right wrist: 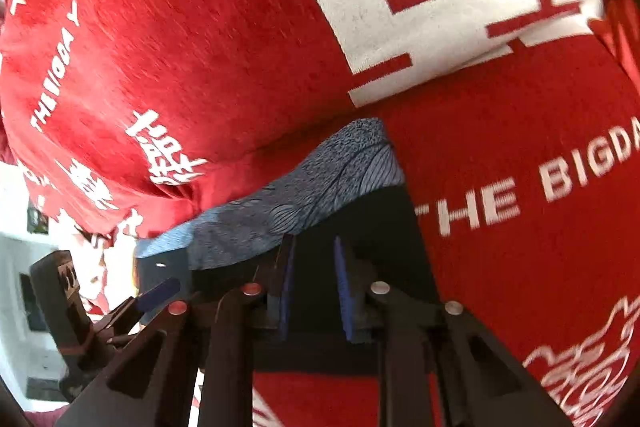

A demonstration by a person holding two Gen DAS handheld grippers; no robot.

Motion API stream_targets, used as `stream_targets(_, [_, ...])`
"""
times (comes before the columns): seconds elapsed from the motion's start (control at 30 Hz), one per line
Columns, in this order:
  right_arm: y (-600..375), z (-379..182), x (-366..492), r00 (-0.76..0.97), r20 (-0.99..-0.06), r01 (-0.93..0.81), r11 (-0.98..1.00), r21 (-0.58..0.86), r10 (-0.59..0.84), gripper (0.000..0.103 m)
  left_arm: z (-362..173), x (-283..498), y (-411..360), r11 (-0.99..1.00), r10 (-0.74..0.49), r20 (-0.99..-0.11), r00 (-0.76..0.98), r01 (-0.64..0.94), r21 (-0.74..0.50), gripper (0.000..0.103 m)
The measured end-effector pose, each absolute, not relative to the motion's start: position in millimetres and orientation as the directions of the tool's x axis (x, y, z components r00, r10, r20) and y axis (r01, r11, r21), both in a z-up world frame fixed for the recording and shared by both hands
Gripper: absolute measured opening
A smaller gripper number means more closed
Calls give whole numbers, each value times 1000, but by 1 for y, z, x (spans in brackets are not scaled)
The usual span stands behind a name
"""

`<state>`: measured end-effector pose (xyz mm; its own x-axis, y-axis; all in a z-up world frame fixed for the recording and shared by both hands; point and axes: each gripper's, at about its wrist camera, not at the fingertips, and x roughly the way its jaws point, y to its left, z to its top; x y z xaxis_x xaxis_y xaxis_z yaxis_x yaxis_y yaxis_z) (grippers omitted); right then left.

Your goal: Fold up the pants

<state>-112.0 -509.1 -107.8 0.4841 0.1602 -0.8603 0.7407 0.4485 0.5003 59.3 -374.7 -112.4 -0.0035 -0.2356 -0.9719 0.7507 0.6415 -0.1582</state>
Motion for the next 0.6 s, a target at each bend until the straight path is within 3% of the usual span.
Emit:
stream_targets(0.1, [-503,-136,-102,385,-903,754,499,427,191,21,-145,56,-371,674,-121,-993,-13,733,-92,90])
stream_targets(0.2, [-498,-142,-114,409,-892,749,489,448,190,21,-148,61,-352,712,-156,-987,-41,688,-141,95])
stream_targets(0.43, [-481,-131,-136,416,-884,735,495,464,212,23,-142,51,-350,726,-96,-995,-11,683,-78,98])
stream_targets(0.6, [-462,-113,-126,396,-890,692,565,450,224,47,-143,45,-351,764,-58,-998,13,644,-35,102])
